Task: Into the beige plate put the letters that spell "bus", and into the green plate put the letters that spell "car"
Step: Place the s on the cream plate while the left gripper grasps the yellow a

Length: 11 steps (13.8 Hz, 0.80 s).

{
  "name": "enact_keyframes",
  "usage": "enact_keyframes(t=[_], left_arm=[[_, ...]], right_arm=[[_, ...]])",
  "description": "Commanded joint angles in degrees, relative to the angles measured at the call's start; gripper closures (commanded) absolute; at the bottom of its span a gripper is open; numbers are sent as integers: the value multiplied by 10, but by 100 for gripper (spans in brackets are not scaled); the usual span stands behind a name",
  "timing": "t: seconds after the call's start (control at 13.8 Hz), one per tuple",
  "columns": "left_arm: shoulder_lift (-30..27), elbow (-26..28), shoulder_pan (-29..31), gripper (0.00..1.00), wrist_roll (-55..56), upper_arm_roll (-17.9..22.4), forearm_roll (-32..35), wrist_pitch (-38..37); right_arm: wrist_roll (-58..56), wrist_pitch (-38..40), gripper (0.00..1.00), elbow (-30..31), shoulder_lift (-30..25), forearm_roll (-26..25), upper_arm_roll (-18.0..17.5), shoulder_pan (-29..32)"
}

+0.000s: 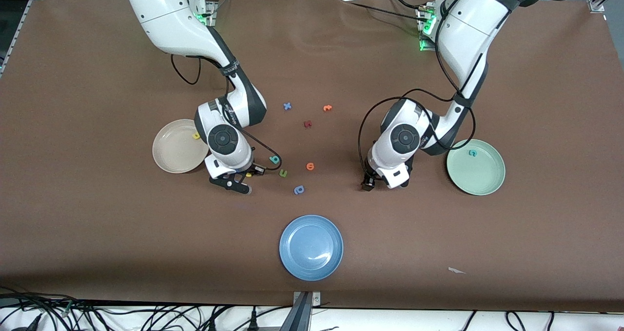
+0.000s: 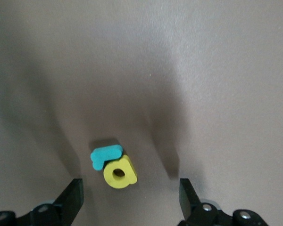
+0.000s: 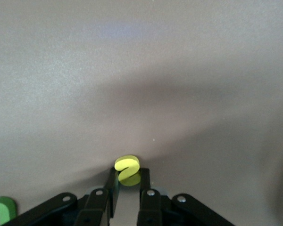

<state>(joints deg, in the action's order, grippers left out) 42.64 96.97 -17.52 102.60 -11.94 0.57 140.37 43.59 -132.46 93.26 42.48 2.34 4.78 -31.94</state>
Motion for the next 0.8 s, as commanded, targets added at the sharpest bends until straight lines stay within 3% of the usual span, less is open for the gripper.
enact_keyframes(t=[0.0, 0.36, 0.58, 0.72], left_arm=[[17, -25, -10, 35, 18, 10, 16, -6], [17, -25, -10, 37, 21, 18, 28, -15], [17, -25, -10, 39, 22, 24, 28, -26], [17, -26, -11, 50, 21, 24, 28, -26]], right_arm=[[-17, 32, 90, -9, -25, -8, 14, 2], [-144, 169, 88, 19, -110, -1, 91, 4], [-255, 129, 86, 125, -158, 9, 132, 15], [-287, 68, 86, 210, -192, 9, 147, 16]])
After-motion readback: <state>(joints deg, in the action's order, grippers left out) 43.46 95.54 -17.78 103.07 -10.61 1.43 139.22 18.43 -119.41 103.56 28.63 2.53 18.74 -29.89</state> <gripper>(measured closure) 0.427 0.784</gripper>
